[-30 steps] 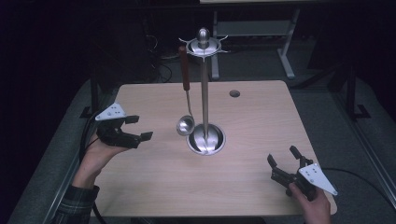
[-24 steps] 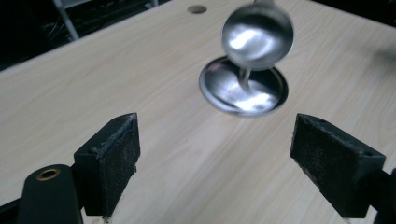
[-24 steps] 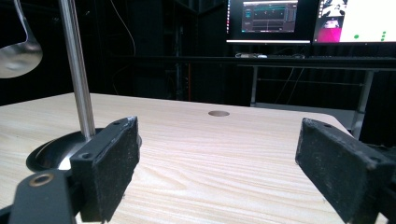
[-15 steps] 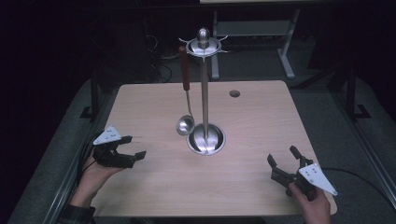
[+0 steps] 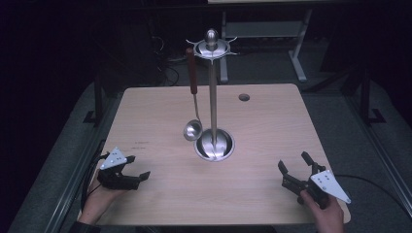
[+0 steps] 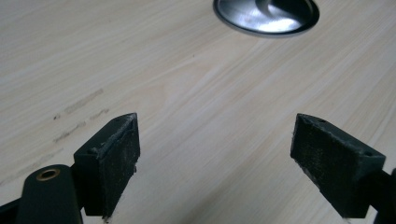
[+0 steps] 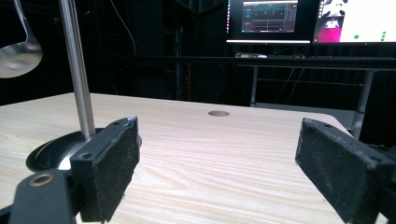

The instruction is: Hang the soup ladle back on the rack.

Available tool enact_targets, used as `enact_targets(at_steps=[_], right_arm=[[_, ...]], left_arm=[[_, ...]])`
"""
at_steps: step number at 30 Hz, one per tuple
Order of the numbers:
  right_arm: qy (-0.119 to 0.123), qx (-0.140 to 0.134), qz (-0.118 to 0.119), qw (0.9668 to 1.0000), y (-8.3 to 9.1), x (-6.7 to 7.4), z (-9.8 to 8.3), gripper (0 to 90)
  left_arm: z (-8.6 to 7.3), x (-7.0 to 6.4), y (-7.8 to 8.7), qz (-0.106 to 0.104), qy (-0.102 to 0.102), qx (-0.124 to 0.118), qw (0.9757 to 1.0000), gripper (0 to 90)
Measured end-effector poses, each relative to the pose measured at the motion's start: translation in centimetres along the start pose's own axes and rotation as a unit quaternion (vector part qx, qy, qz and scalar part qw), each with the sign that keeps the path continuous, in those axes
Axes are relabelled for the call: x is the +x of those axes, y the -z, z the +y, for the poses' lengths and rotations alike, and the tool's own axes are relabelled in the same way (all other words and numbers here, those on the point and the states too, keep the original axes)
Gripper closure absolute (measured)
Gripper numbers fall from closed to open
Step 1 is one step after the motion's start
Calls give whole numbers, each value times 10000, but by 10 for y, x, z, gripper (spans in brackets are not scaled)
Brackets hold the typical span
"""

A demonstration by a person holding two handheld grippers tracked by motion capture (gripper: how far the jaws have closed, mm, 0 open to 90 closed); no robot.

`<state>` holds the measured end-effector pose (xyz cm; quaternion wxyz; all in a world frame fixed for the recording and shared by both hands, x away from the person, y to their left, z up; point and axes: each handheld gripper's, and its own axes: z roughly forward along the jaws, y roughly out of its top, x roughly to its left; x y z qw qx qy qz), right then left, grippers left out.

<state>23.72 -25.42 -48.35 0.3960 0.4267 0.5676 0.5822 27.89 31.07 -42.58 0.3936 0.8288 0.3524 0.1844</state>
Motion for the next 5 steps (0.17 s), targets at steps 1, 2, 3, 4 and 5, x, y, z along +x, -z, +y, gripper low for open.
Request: enact_targets(at_steps=[1, 2, 3, 4, 5], right_arm=[[6, -1, -5, 10000, 0, 0, 0, 130], [6, -1, -5, 10000, 0, 0, 0, 130], [6, 4, -5, 10000, 0, 0, 0, 130], [7, 4, -4, 10000, 0, 0, 0, 130], [8, 3, -4, 10000, 0, 0, 0, 130]], left_arm=[[-1, -1, -1, 3, 88, -13, 10000, 153], [-2, 0, -1, 5, 62, 7, 10000, 153], [-3, 1, -1, -1, 50, 51, 10000, 153], [-4, 1, -2, -18, 77, 49, 10000, 153], [-4, 1, -3, -17, 101, 40, 9999, 150]])
